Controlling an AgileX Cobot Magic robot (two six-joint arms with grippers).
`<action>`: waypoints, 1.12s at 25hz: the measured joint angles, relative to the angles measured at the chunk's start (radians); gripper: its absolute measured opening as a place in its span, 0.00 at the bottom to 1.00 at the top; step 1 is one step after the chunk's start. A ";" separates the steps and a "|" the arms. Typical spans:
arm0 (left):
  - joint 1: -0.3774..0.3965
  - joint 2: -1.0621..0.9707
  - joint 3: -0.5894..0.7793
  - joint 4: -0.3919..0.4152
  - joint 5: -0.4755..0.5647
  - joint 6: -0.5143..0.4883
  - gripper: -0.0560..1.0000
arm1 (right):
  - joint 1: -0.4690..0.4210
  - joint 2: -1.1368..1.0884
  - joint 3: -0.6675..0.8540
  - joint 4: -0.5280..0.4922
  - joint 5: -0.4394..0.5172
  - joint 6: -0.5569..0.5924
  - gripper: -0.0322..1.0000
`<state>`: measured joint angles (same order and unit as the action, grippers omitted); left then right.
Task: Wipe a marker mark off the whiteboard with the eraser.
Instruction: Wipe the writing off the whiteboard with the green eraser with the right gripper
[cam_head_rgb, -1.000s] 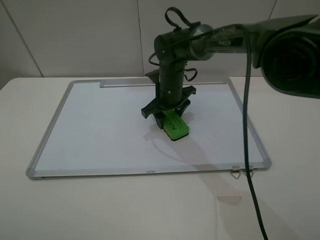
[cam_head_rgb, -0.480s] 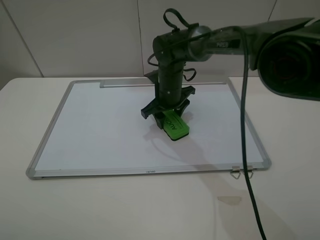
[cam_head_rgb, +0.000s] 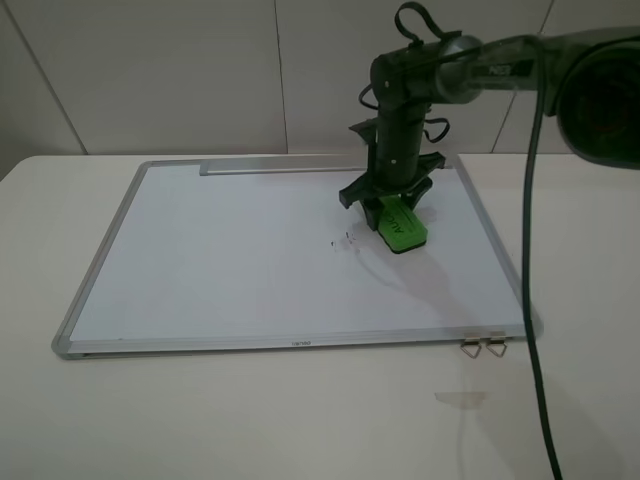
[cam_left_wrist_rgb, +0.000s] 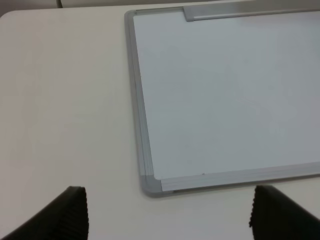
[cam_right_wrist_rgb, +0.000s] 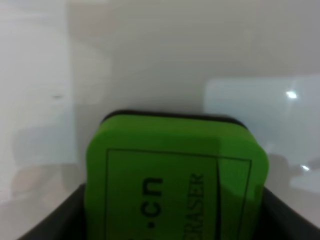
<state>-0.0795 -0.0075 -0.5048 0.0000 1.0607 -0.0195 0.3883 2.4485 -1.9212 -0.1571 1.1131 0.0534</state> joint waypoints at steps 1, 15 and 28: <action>0.000 0.000 0.000 0.000 0.000 0.000 0.70 | -0.016 0.000 0.000 0.000 -0.002 0.000 0.61; 0.000 0.000 0.000 0.000 0.000 0.000 0.70 | 0.169 0.014 -0.003 0.098 -0.006 -0.001 0.61; 0.000 0.000 0.000 -0.005 0.000 0.000 0.70 | 0.358 0.053 -0.029 0.105 0.013 -0.073 0.61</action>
<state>-0.0795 -0.0075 -0.5048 -0.0052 1.0607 -0.0195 0.7459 2.5015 -1.9506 -0.0525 1.1258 -0.0200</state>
